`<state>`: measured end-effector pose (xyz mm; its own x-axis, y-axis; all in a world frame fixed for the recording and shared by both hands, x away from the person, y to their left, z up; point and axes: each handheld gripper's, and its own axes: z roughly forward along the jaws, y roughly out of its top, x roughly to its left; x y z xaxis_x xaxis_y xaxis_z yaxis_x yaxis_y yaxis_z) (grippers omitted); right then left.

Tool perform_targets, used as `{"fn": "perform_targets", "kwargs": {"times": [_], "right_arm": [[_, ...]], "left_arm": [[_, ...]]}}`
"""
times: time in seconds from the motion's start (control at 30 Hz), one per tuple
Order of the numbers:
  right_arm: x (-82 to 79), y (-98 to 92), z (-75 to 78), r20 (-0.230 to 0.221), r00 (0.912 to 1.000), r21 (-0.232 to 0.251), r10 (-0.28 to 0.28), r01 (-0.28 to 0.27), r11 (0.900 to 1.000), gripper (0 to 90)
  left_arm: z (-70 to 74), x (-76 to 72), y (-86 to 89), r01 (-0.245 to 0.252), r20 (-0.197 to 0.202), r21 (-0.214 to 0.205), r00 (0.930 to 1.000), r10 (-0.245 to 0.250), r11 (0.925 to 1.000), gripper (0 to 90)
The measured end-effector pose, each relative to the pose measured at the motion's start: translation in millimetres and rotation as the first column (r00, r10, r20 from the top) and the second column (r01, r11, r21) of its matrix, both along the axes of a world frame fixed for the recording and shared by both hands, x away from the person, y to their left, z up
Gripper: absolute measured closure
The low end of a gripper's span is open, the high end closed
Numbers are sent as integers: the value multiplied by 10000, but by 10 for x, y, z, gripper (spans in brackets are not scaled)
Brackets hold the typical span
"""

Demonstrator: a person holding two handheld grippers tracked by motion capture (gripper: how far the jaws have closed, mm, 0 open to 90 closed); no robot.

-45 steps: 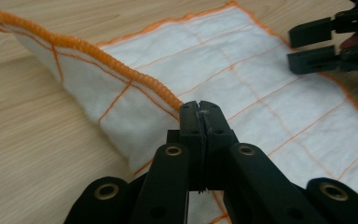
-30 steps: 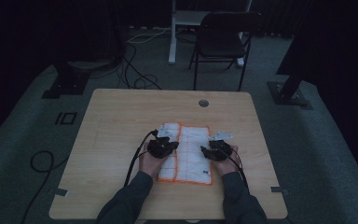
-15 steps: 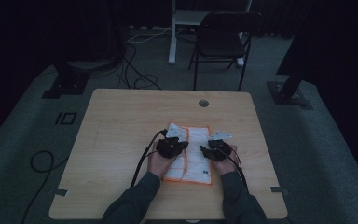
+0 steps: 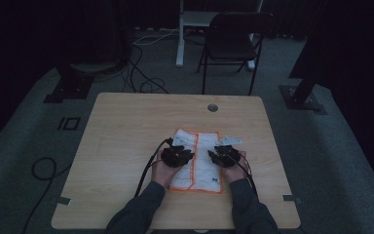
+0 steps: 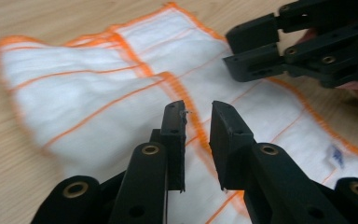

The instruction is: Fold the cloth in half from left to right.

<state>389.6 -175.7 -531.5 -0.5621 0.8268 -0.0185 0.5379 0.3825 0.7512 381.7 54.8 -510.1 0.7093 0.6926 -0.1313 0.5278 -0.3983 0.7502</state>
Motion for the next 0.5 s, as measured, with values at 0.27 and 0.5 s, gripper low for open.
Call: {"fn": "perform_targets", "kwargs": {"times": [0.27,0.5], "right_arm": [[-21,175,58,-14,9984,375,558,-557,9977,650],[-18,345,49,-155,9948,529,1010,-1001,9936,644]], "left_arm": [[-24,-43,240,-440,153,161,9989,437,9989,753],[-66,-44,358,-789,145,136,9968,787,9968,742]]}}
